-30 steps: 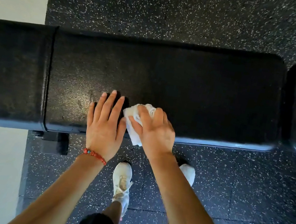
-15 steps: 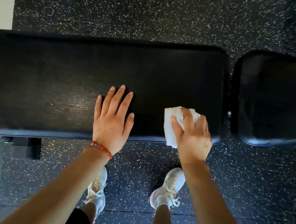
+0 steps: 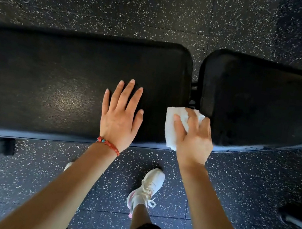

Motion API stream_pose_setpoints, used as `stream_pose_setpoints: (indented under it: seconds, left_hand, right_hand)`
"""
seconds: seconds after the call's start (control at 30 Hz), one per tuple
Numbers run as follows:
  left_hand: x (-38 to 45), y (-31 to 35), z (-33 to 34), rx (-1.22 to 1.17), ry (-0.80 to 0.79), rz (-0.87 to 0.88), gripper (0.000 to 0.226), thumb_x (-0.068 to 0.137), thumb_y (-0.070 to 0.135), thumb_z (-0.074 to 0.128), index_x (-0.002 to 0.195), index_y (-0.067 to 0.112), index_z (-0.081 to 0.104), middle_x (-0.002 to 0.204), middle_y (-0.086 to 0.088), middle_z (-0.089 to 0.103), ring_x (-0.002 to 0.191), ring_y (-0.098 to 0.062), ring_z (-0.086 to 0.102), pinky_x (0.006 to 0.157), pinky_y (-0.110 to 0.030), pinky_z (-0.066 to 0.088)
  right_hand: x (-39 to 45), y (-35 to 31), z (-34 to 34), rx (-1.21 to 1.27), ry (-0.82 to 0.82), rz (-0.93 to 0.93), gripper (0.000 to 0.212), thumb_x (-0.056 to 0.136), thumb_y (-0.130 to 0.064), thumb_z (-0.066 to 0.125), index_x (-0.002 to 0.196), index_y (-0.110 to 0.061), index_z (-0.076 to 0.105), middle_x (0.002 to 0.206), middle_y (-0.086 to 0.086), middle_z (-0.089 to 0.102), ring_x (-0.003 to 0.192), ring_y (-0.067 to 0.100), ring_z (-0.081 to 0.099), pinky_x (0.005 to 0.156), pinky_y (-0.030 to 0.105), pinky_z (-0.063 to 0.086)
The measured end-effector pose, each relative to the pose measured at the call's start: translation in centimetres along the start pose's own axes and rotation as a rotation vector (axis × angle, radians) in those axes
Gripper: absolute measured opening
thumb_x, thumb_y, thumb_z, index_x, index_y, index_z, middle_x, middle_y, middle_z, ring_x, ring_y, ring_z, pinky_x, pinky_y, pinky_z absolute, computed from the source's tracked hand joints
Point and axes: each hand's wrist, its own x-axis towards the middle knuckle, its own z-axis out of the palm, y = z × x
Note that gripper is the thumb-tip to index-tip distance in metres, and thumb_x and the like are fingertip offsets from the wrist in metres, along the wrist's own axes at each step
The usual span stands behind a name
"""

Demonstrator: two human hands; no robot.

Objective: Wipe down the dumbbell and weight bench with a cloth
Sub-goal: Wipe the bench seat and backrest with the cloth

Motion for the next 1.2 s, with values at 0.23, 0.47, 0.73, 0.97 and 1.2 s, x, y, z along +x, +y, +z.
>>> stream_pose_setpoints:
  seconds: [0.23, 0.47, 0.73, 0.97, 1.2]
  left_hand:
    - [1.1, 4.4, 0.4, -0.003, 0.006, -0.004, 0.047, 0.091, 0.026, 0.037, 0.131, 0.006, 0.050, 0.142, -0.017, 0.044, 0.133, -0.037, 0.035, 0.109, -0.054, 0.019]
    - [3.0, 8.7, 1.6, -0.005, -0.017, 0.031, 0.048, 0.091, 0.028, 0.036, 0.132, 0.007, 0.049, 0.142, -0.016, 0.043, 0.134, -0.036, 0.034, 0.110, -0.052, 0.017]
    - [6.4, 8.2, 2.5, 0.052, -0.037, 0.077, 0.049, 0.090, 0.028, 0.037, 0.134, 0.007, 0.048, 0.144, -0.016, 0.041, 0.135, -0.037, 0.032, 0.109, -0.056, 0.017]
    - [6.7, 7.6, 3.4, 0.130, -0.100, 0.092, 0.053, 0.090, 0.033, 0.036, 0.137, 0.009, 0.044, 0.148, -0.015, 0.034, 0.136, -0.037, 0.028, 0.110, -0.056, 0.013]
    - [6.8, 7.9, 3.6, 0.120, -0.077, 0.067, 0.052, 0.088, 0.032, 0.038, 0.135, 0.008, 0.046, 0.147, -0.016, 0.036, 0.136, -0.037, 0.028, 0.110, -0.056, 0.013]
  right_hand:
    - [0.4, 4.9, -3.0, 0.054, 0.015, 0.144, 0.039, 0.084, -0.041, 0.050, 0.102, -0.010, 0.067, 0.081, 0.020, 0.057, 0.059, 0.036, 0.060, 0.044, 0.034, 0.048]
    - [2.9, 7.2, -1.8, -0.131, 0.037, -0.057, 0.038, 0.082, -0.044, 0.055, 0.087, -0.009, 0.070, 0.067, 0.015, 0.055, 0.052, 0.028, 0.056, 0.037, 0.027, 0.045]
    - [13.6, 5.7, -0.1, -0.057, 0.121, 0.083, 0.035, 0.077, -0.036, 0.070, 0.093, -0.006, 0.069, 0.078, 0.022, 0.060, 0.063, 0.034, 0.061, 0.044, 0.026, 0.040]
    - [8.4, 7.6, -1.1, -0.072, 0.121, 0.190, 0.040, 0.079, -0.043, 0.059, 0.098, -0.010, 0.068, 0.079, 0.019, 0.061, 0.059, 0.033, 0.062, 0.042, 0.029, 0.047]
    - [10.7, 7.8, -1.3, -0.126, 0.125, 0.121, 0.039, 0.078, -0.044, 0.054, 0.088, -0.010, 0.071, 0.070, 0.016, 0.060, 0.056, 0.028, 0.061, 0.038, 0.026, 0.044]
